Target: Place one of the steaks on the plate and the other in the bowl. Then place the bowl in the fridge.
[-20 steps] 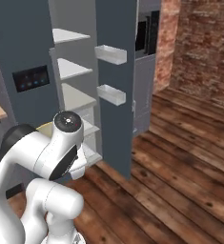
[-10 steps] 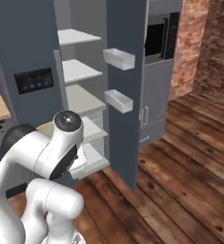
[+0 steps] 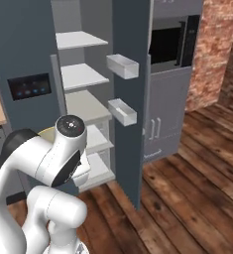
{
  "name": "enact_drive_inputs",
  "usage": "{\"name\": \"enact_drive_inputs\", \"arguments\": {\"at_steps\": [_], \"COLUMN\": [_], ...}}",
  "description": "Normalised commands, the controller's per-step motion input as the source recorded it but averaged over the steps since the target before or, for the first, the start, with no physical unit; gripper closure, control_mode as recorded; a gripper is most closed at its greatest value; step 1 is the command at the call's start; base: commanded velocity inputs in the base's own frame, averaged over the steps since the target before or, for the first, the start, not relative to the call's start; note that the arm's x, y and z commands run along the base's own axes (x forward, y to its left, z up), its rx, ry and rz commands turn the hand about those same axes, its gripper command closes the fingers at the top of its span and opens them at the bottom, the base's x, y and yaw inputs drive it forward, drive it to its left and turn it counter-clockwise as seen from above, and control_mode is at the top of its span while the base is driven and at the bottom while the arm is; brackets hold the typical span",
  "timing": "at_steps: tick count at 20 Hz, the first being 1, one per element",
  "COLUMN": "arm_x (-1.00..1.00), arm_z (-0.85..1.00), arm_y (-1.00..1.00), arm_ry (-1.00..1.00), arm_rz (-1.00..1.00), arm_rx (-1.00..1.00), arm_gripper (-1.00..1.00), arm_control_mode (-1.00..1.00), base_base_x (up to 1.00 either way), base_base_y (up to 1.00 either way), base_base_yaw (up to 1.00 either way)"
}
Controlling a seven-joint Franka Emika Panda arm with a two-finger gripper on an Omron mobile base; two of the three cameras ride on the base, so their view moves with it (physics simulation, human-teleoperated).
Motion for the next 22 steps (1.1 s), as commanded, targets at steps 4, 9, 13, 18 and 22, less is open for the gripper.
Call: {"name": "enact_drive_inputs", "arguments": {"at_steps": [4,9,13,18,22], "arm_x": [0.00,0.00,0.00,0.00,0.00], "arm_z": [0.00,0.00,0.00,0.00,0.00], "arm_y": [0.00,0.00,0.00,0.00,0.00], "arm_ry": [0.00,0.00,0.00,0.00,0.00], "arm_rz": [0.00,0.00,0.00,0.00,0.00], "arm_rx": [0.00,0.00,0.00,0.00,0.00], "arm_gripper": [1.00,1.00,1.00,1.00,1.00], "arm_control_mode": [1.00,1.00,1.00,1.00,1.00], "base_base_x": [0.18,0.23,0.30,0.41,0.39], "base_base_y": [-0.46,-0.47,-0.40,-0.30,-0.20], "base_base_yaw": [0.23,0.25,0.25,0.28,0.28]}}
